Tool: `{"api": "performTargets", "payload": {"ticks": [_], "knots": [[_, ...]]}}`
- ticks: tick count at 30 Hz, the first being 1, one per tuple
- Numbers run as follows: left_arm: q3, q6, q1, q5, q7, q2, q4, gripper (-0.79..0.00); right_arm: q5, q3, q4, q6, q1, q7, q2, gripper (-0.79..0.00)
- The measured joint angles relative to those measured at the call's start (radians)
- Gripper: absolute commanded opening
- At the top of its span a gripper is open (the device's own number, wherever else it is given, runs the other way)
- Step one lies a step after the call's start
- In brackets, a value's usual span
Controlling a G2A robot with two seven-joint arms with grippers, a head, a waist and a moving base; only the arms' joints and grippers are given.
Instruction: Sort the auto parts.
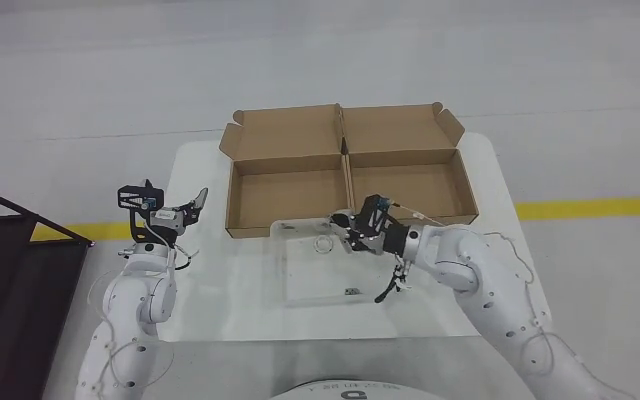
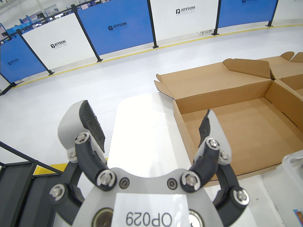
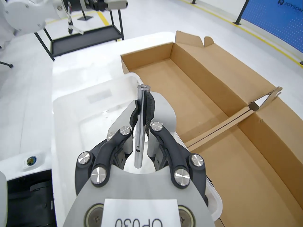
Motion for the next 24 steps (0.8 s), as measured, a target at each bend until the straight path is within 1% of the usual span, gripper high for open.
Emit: {"api": "performTargets", "payload": {"ticks": [4, 8, 10, 14, 16, 19, 24], "knots": [[0.000, 0.000, 0.000, 0.000, 0.000, 0.000, 0.000, 0.000, 0.112, 0.039, 0.038, -0.115, -0.001, -0.092, 0.006, -0.785], [0.000, 0.000, 0.000, 0.000, 0.000, 0.000, 0.000, 0.000, 0.177, 0.056, 0.069, -0.171, 0.003, -0.156, 0.007, -0.785], [0.000, 0.000, 0.000, 0.000, 0.000, 0.000, 0.000, 0.000, 0.233, 0.057, 0.100, -0.216, 0.011, -0.190, 0.006, -0.785], [0.000, 0.000, 0.000, 0.000, 0.000, 0.000, 0.000, 0.000, 0.381, 0.050, 0.180, -0.305, 0.041, -0.211, 0.005, -0.785], [0.000, 0.000, 0.000, 0.000, 0.000, 0.000, 0.000, 0.000, 0.454, 0.042, 0.216, -0.323, 0.063, -0.195, 0.005, -0.785], [0.000, 0.000, 0.000, 0.000, 0.000, 0.000, 0.000, 0.000, 0.528, 0.030, 0.245, -0.321, 0.087, -0.160, 0.008, -0.785], [0.000, 0.000, 0.000, 0.000, 0.000, 0.000, 0.000, 0.000, 0.541, 0.030, 0.254, -0.318, 0.091, -0.149, 0.009, -0.785]]}}
